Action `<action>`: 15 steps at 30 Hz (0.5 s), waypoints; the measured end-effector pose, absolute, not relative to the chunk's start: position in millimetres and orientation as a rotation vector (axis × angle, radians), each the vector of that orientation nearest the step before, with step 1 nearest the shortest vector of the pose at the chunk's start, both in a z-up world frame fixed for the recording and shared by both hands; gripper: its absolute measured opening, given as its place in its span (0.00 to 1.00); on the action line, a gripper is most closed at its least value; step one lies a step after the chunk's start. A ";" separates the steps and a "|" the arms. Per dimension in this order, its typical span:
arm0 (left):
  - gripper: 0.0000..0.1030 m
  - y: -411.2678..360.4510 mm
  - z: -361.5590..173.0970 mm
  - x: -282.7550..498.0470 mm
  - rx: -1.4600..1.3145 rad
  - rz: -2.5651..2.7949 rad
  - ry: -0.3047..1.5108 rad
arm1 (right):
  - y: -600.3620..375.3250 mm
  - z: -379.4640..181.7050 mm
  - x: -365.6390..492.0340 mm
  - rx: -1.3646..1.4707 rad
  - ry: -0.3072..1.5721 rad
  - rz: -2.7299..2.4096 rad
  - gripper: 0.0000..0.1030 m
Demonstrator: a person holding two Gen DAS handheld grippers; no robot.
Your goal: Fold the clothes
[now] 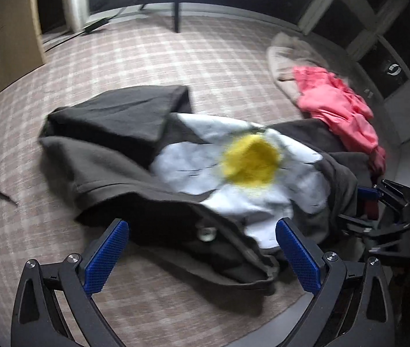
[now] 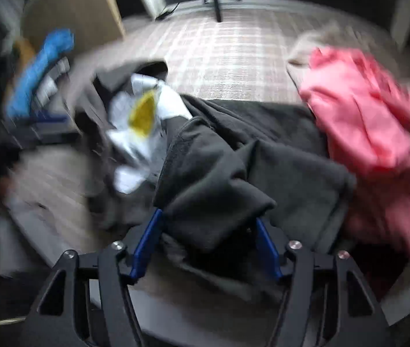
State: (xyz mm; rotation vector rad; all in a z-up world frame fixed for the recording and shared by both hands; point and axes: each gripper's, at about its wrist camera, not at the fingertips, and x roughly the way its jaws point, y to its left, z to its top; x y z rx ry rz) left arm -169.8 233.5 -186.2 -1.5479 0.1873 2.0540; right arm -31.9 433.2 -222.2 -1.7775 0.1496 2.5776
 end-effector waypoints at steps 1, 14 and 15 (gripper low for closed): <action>0.99 224.0 -185.4 -172.0 -1.558 2.076 0.176 | 427.6 -230.1 -36.5 -1.789 0.060 2.554 0.59; 0.99 77.7 -133.2 -170.2 -1.534 2.441 -0.138 | 430.4 31.7 -61.8 -1.078 0.706 3.363 0.11; 0.99 70.1 -126.4 -167.1 -1.514 2.467 -0.158 | 422.0 57.9 -63.5 -0.989 0.640 3.429 0.10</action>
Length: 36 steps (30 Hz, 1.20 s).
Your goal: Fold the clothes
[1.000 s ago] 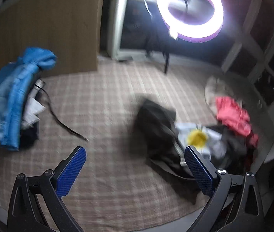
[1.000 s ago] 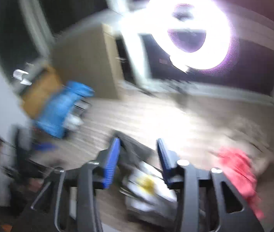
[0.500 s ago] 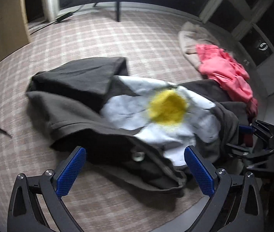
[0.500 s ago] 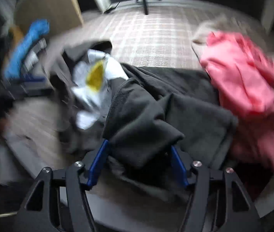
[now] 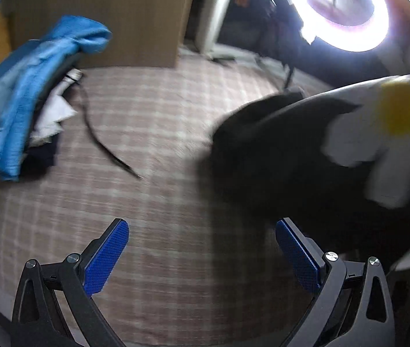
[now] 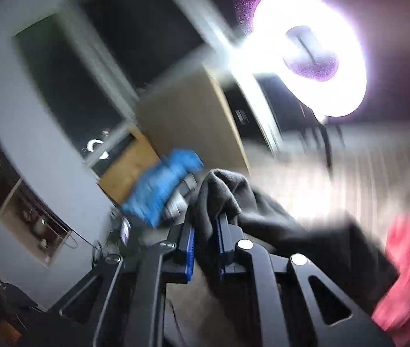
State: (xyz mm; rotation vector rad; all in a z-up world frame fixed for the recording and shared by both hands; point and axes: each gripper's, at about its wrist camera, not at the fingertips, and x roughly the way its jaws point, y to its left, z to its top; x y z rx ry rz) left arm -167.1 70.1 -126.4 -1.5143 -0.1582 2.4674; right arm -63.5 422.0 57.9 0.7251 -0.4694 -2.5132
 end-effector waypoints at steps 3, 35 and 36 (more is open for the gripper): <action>0.99 51.3 -103.8 -152.2 -1.441 2.548 -0.201 | 404.2 119.8 -67.8 0.543 -0.408 -2.431 0.10; 0.09 181.8 -190.2 -122.7 -1.539 2.097 0.059 | 466.7 -197.1 -84.0 1.575 -0.610 -2.474 0.58; 0.09 166.5 -175.9 -125.1 -1.515 2.134 0.039 | 470.2 -196.5 -85.3 1.568 -0.626 -2.485 0.58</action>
